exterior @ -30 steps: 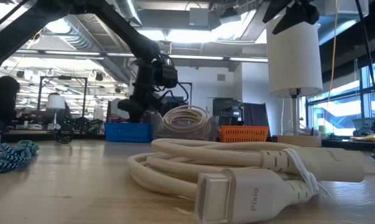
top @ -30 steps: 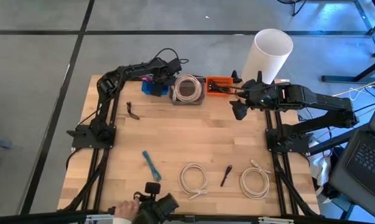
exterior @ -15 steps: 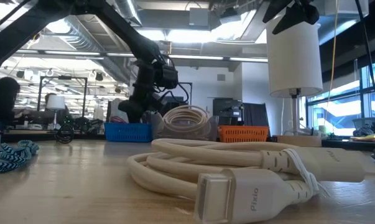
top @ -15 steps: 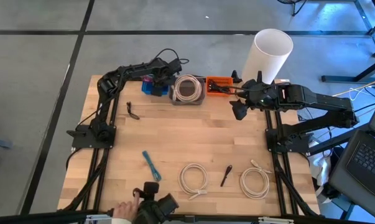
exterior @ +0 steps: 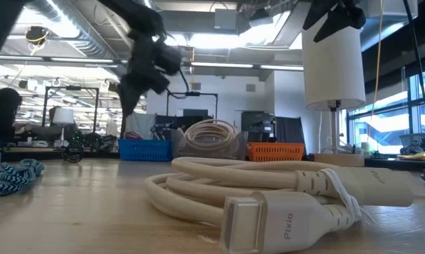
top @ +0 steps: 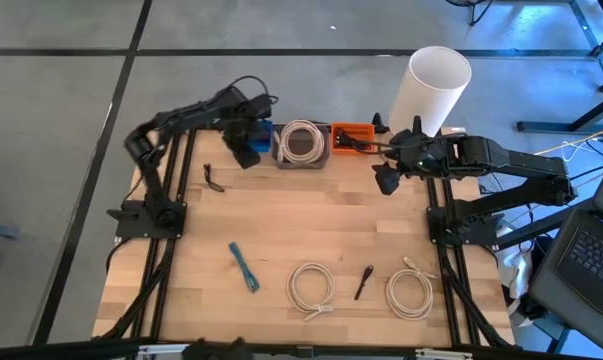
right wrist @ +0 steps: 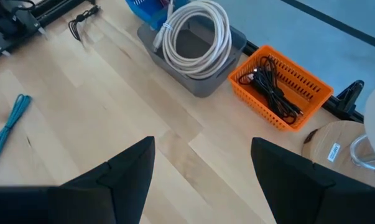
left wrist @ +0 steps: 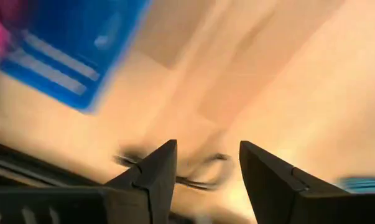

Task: Pick & Place USB Port
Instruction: Put the black charger cable into the orange bin

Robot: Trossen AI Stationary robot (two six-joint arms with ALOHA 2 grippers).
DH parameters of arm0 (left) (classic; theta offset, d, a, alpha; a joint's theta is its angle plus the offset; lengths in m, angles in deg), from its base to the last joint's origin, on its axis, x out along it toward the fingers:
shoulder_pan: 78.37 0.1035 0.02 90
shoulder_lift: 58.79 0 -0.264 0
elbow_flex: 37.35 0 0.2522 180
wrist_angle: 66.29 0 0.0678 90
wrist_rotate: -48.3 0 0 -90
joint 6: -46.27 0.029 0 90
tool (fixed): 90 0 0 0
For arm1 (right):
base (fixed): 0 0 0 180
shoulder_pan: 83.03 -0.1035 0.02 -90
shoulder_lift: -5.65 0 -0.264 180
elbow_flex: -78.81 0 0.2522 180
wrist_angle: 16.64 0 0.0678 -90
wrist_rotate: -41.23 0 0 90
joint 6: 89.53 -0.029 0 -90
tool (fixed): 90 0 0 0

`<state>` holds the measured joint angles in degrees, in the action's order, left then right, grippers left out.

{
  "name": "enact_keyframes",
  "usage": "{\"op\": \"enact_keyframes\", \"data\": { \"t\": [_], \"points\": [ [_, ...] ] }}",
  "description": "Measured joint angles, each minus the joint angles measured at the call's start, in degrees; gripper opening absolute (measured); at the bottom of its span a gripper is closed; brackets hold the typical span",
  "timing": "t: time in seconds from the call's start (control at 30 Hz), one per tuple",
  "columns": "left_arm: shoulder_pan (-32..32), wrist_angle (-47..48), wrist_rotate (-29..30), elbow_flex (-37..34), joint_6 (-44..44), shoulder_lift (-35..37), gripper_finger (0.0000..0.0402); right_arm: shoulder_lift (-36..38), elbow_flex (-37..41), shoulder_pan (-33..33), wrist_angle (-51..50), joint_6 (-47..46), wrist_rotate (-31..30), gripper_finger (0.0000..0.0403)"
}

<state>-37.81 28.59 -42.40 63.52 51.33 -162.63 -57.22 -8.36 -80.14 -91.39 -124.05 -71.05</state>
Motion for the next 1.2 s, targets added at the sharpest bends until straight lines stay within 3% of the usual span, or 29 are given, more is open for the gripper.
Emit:
{"op": "enact_keyframes", "data": {
  "t": [0.2,0.4,0.53,0.7,1.2],
  "points": [
    [-1.28,-3.09,-1.69,-11.02,-12.99,12.07,0.0157,0.0,0.0,0.0,-0.22,0.2,-0.02,0.0268],
    [-0.87,-4.79,-3.88,-21.62,-17.11,17.81,0.0156,0.0,0.0,0.0,-0.18,0.71,-0.63,0.0268],
    [-1.29,-6.97,-2.2,-26.55,-2.33,17.96,0.0159,0.0,0.0,0.0,-0.18,1.85,-0.63,0.0268],
    [-2.6,-8.04,5.54,-29.64,10.82,17.89,0.0157,0.0,0.0,0.0,-0.16,1.95,-0.62,0.0268],
    [-3.13,-10.57,3.7,-30.76,25.32,17.38,0.0152,0.0,0.0,0.0,-0.15,1.77,-0.17,0.0268]
  ]
}}
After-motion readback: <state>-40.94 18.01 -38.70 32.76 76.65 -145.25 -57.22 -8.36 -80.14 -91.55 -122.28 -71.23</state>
